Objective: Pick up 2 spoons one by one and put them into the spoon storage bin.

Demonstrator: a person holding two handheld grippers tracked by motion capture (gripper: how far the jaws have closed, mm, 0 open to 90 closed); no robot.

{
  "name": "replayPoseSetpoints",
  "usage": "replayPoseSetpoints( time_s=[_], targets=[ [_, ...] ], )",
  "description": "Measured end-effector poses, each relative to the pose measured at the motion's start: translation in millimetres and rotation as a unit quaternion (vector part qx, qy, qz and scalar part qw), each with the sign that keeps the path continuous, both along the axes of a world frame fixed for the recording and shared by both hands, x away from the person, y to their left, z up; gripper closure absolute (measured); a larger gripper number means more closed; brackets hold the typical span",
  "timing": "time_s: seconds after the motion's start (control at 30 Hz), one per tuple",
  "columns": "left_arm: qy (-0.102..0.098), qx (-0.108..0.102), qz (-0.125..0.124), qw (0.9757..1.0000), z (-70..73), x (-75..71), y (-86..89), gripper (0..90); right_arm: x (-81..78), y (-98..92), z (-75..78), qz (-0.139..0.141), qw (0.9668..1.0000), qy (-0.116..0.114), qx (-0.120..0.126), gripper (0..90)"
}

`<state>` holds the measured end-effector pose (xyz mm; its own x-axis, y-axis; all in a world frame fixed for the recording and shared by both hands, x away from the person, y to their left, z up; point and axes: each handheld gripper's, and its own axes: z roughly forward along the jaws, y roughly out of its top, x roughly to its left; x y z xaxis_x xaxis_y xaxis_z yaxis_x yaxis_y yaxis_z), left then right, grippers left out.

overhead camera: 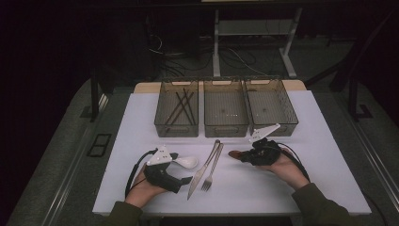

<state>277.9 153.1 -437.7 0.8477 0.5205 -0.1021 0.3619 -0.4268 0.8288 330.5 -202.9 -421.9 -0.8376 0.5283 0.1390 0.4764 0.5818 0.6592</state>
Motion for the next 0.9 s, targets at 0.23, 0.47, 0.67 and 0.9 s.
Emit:
replayPoseSetpoints(
  time_s=[0.23, 0.47, 0.67, 0.9],
  targets=[
    [0.002, -0.004, -0.001, 1.0000, -0.8, -0.5, 0.6, 0.0, 8.7, -0.6, 7.2, -0.017, 0.9998, -0.002, 0.011, 80.4],
    [0.001, -0.004, -0.001, 1.0000, -0.9, -0.2, 0.8, 0.0, 16.4, 1.5, 15.2, -0.029, 0.9992, -0.003, 0.026, 80.4],
    [0.002, -0.008, 0.001, 1.0000, -0.7, -0.3, 1.1, 0.0, 23.1, 5.5, 21.4, -0.037, 0.9986, -0.005, 0.038, 80.4],
    [0.001, -0.009, 0.002, 1.0000, -0.3, -0.3, 1.3, 0.0, 31.1, 10.7, 30.3, -0.048, 0.9971, -0.010, 0.058, 80.4]
  ],
)
